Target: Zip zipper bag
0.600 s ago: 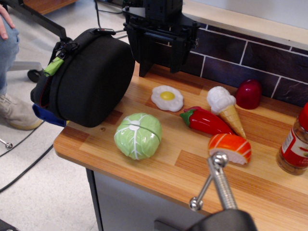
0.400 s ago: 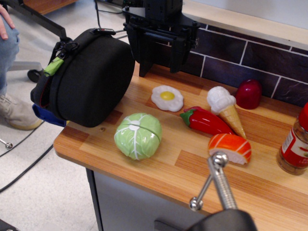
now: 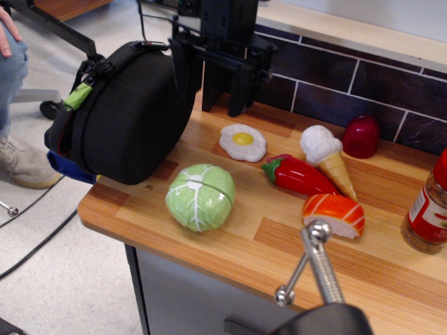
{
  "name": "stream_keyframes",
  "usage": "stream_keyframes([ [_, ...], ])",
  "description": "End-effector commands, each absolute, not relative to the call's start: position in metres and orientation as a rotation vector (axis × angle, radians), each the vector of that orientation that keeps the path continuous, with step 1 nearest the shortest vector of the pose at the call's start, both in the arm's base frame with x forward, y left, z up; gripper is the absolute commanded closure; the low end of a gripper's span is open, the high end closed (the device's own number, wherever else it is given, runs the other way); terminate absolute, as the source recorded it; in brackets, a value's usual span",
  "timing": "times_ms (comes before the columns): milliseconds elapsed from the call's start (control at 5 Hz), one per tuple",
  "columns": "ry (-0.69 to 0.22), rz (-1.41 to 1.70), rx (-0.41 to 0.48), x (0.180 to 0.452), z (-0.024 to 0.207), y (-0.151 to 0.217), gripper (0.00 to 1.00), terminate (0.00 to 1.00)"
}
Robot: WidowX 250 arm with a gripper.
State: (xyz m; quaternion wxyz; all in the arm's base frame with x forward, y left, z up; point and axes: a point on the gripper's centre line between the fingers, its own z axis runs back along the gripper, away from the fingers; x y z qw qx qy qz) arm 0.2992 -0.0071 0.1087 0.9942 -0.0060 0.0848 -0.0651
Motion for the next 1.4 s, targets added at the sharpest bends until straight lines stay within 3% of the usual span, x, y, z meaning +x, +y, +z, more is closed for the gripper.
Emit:
stream_keyframes([
  [0,0.13,-0.273,0.015,0.275,0.166,0.028,0.0,0.0],
  [400,0.102,-0.374,0.043,0.238,0.148,0.074,0.0,0.0],
  [1200,-0.022,-0.328,0.07,0.238,0.107,0.088,0.0,0.0],
])
